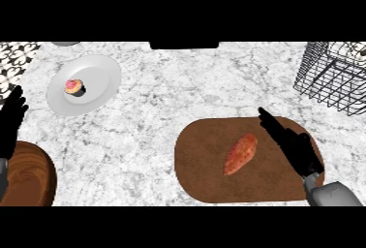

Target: Pick the sweet potato from the cutting board and place it in the basket

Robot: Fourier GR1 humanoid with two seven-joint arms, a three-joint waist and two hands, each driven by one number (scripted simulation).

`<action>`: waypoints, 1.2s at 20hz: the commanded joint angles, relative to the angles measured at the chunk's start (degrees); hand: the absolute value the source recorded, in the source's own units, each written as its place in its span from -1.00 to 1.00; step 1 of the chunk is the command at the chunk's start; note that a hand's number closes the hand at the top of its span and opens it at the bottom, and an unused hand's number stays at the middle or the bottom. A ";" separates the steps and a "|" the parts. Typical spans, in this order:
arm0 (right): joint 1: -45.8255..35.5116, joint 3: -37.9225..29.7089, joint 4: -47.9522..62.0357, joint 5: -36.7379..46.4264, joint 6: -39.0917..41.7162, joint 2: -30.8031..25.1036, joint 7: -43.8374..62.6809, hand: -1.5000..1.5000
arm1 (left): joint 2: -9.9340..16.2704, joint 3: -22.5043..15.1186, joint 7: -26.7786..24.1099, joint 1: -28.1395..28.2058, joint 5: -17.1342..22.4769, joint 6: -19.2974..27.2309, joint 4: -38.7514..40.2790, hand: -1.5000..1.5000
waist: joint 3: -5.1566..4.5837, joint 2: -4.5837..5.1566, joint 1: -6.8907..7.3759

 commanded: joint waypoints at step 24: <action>14.51 -13.94 -1.22 40.42 -51.23 9.91 28.05 -1.00 | -8.69 -3.83 -5.39 -0.42 1.58 -0.25 -9.29 0.00 | -3.17 0.76 -0.61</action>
